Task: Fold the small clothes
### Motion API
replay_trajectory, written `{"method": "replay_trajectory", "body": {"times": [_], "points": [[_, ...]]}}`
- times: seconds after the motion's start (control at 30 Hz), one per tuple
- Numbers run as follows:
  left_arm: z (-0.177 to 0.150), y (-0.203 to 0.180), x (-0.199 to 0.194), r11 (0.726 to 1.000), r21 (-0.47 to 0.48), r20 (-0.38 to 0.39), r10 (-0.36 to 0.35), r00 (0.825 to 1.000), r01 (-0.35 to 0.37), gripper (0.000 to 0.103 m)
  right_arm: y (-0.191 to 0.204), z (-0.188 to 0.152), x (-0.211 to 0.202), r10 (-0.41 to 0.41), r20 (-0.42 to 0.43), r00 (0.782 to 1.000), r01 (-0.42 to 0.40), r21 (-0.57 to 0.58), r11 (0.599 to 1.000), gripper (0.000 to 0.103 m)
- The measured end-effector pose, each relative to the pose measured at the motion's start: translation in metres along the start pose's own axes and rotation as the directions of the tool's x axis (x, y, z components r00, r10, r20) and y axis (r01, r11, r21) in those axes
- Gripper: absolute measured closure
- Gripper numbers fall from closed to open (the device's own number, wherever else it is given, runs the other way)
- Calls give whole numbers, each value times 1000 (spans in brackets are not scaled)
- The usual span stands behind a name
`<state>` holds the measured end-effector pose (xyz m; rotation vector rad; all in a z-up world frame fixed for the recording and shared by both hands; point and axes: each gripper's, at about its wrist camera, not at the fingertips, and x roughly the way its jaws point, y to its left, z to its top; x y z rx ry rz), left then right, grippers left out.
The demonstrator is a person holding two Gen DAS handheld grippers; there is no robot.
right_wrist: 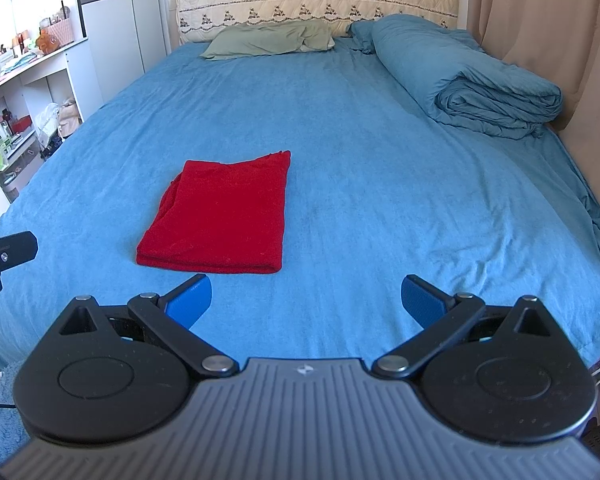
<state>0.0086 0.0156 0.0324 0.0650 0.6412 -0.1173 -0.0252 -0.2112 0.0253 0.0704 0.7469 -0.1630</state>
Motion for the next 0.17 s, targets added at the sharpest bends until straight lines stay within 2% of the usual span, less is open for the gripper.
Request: {"method": "replay_trajectory", "body": {"times": [0.17], "points": [[-1,1,-2,1000,-1,13,-2,1000,2,0,1,0,-1,0,0,1000,0,1,1000,0]]}}
